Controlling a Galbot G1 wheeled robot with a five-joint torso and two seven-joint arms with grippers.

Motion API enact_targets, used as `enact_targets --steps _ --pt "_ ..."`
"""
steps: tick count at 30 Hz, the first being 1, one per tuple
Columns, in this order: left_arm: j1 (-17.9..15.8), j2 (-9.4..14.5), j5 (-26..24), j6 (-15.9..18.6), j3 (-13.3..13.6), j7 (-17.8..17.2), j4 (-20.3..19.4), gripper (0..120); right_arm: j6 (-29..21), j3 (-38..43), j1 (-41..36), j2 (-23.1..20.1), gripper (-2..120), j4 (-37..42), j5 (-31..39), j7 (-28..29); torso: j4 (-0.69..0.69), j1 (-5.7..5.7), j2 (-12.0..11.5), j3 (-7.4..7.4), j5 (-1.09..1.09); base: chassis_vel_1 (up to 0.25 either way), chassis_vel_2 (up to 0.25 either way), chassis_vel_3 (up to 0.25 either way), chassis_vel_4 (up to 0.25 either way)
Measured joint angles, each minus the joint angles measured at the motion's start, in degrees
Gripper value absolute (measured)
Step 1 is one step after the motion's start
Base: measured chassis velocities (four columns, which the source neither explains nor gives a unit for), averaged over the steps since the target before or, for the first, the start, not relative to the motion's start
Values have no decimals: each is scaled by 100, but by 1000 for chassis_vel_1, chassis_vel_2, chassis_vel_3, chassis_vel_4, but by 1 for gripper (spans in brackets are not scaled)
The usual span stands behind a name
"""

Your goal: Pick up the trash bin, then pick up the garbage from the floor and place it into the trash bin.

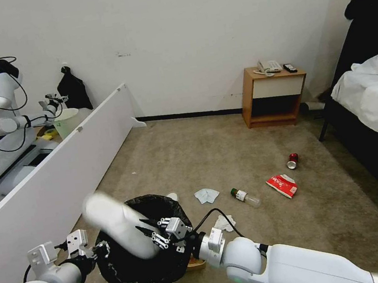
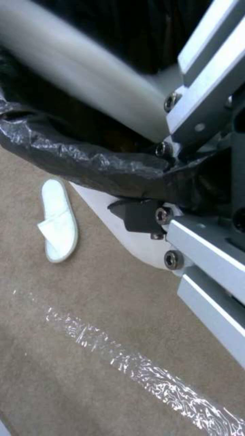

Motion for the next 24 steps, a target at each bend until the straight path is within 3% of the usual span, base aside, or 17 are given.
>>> enact_targets --steps 12,20,24 --pt "67 -48 9 -5 -45 -27 -72 1 -89 50 146 -149 83 323 120 70 0 0 0 0 0 0 0 0 0" --pt "95 -62 23 -5 -56 -41 -85 1 -95 425 178 -201 82 597 190 92 0 0 0 0 0 0 0 0 0" --pt "116 -85 64 -6 -59 -38 -48 1 -111 988 186 -281 80 921 346 102 0 0 0 0 0 0 0 0 0"
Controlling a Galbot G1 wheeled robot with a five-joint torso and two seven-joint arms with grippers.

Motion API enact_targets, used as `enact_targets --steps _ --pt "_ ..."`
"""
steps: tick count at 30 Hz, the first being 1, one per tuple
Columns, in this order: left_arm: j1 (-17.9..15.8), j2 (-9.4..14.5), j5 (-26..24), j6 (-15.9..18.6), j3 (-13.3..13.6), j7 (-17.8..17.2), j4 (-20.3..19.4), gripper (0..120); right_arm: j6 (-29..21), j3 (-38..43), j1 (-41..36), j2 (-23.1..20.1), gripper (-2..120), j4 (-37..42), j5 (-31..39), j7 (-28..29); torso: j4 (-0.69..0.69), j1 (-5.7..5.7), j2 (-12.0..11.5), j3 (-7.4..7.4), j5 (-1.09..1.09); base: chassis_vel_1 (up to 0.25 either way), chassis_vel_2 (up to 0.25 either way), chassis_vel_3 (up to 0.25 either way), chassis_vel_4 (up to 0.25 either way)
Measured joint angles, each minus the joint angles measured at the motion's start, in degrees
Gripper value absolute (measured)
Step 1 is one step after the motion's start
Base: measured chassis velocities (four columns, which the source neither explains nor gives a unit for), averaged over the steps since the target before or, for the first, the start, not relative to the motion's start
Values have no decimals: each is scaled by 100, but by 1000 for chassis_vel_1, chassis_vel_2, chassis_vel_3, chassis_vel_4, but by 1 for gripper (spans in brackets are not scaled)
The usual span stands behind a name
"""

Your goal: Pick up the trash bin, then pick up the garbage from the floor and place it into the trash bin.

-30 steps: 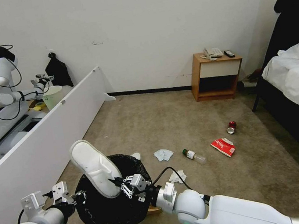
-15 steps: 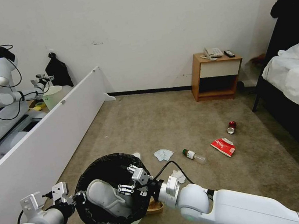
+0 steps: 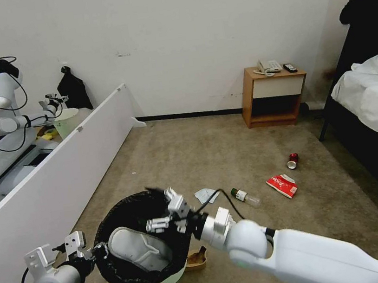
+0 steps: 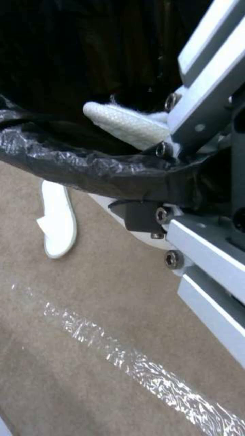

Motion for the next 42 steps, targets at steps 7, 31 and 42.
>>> enact_targets --steps 7,31,42 --pt "6 0 54 0 -18 20 62 1 -45 1337 91 -242 77 362 542 5 0 0 -1 0 1 0 0 0 0" --pt "187 -480 1301 5 -321 300 627 1 -472 5505 -3852 -2909 97 754 308 228 1 0 0 -1 0 0 0 0 0" --pt "415 -720 1704 5 -383 430 422 1 -1231 4849 -4842 -3442 98 768 -715 253 -1 0 0 0 1 0 0 0 0"
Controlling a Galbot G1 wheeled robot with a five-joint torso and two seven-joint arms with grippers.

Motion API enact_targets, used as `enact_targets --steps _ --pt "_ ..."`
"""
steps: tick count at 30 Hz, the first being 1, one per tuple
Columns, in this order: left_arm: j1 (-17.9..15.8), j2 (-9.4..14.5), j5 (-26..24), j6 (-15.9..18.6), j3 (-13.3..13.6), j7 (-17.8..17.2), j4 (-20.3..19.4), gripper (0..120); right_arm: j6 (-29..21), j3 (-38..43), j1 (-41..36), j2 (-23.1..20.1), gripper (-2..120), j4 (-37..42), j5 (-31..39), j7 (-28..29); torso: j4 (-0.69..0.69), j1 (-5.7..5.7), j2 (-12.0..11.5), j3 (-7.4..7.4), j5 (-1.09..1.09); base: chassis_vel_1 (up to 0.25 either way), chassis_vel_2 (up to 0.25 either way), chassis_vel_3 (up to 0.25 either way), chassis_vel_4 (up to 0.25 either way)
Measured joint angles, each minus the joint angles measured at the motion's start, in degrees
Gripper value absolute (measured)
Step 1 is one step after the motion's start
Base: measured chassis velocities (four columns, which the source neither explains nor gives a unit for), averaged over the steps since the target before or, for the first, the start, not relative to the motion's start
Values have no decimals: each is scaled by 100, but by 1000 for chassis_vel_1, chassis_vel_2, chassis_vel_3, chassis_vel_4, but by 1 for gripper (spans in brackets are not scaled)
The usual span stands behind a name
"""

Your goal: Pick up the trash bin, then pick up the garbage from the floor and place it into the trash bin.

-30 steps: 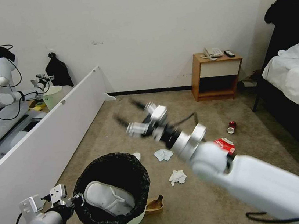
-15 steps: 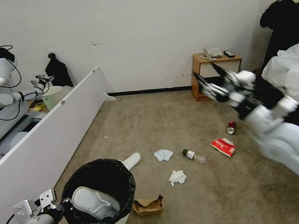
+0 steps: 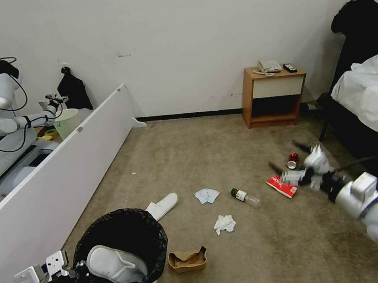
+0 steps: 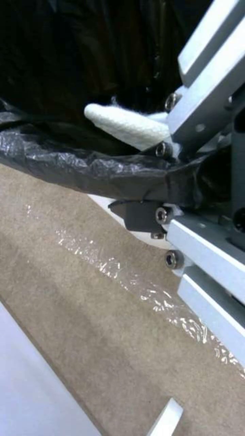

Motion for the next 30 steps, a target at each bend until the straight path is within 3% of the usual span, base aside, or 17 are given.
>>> enact_targets --steps 4,8,10,14,17,21,24,27,29,30 --pt "22 -28 38 0 -8 19 -35 1 -139 -309 -23 -172 99 10 -73 -64 0 0 0 0 -4 0 0 0 0" --pt "57 -86 148 -1 -41 66 -78 1 -432 -1162 496 -133 98 -23 -90 -73 2 0 0 0 -4 0 0 0 0" --pt "79 -120 225 -1 -85 94 -94 1 -567 -1948 1087 129 98 -127 -90 -66 1 0 0 0 1 0 0 0 0" --pt "96 -150 250 -2 -119 107 -100 1 -676 -2608 1607 411 98 -272 -87 -46 2 0 0 0 -3 0 0 0 0" --pt "135 -198 312 -2 -188 141 -101 1 -910 -3675 2586 1039 98 -581 -52 15 1 0 0 0 -4 0 0 0 0" --pt "155 -213 315 -2 -234 163 -101 1 -1171 -4263 3138 1465 98 -727 25 148 2 1 0 1 0 0 0 0 0" --pt "177 -228 322 -2 -305 181 -81 1 -1795 -4861 3732 2048 98 -882 261 364 3 1 0 1 0 0 0 0 0" --pt "177 -237 323 -2 -315 186 -73 1 -2049 -4933 3825 2157 98 -880 375 418 3 1 0 1 0 0 0 0 0" --pt "177 -270 356 -2 -324 213 -30 1 -2879 -5009 4015 2380 98 -805 736 483 0 1 0 1 -1 0 0 0 0" --pt "177 -270 356 -2 -324 213 -30 1 -2879 -5009 4015 2380 98 -805 736 483 0 1 0 1 -1 0 0 0 0"
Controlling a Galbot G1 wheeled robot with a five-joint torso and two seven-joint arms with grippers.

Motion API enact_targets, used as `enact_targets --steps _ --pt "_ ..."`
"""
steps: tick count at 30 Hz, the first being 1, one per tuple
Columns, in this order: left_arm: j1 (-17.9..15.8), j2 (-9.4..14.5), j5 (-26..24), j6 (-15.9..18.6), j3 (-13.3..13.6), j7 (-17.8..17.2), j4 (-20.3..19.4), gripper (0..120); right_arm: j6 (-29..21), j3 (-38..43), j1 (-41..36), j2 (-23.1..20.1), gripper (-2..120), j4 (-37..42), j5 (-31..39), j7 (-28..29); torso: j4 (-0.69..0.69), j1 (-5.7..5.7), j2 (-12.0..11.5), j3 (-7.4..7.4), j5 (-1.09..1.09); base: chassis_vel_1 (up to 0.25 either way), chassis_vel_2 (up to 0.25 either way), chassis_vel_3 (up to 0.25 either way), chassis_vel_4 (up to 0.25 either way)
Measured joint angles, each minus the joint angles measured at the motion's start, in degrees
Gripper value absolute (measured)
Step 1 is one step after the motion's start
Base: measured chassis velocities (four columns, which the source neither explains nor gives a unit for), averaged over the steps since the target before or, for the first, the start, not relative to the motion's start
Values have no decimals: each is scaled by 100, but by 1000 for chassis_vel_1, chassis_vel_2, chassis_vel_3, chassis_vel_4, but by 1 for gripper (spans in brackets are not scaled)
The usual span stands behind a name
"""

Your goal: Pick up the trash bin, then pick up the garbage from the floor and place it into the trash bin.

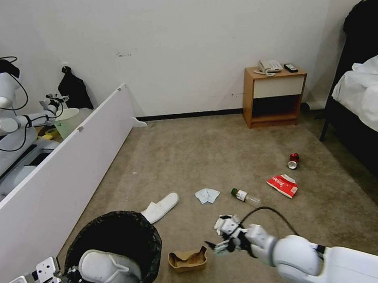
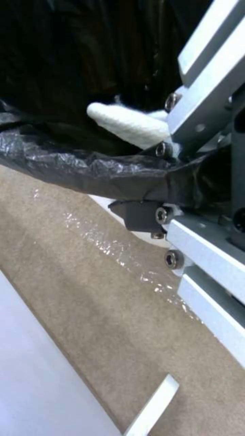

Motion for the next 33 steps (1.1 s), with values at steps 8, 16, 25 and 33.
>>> enact_targets --steps 8,16,25,33 --pt "-62 -35 38 0 26 27 84 1 -1368 -72 352 365 98 76 595 -9 0 0 0 0 -2 0 0 0 0" --pt "-88 -28 32 1 -2 37 98 1 -1626 -358 690 744 98 -335 674 -140 1 0 0 0 -1 0 0 0 0" --pt "-87 -44 30 2 -20 60 113 1 -1591 -581 896 965 99 -905 574 -225 0 0 0 0 -1 0 0 0 0" --pt "-96 -59 21 2 -21 63 110 1 -1569 -703 1035 1248 98 -1568 346 -355 0 0 0 0 0 0 0 0 0"
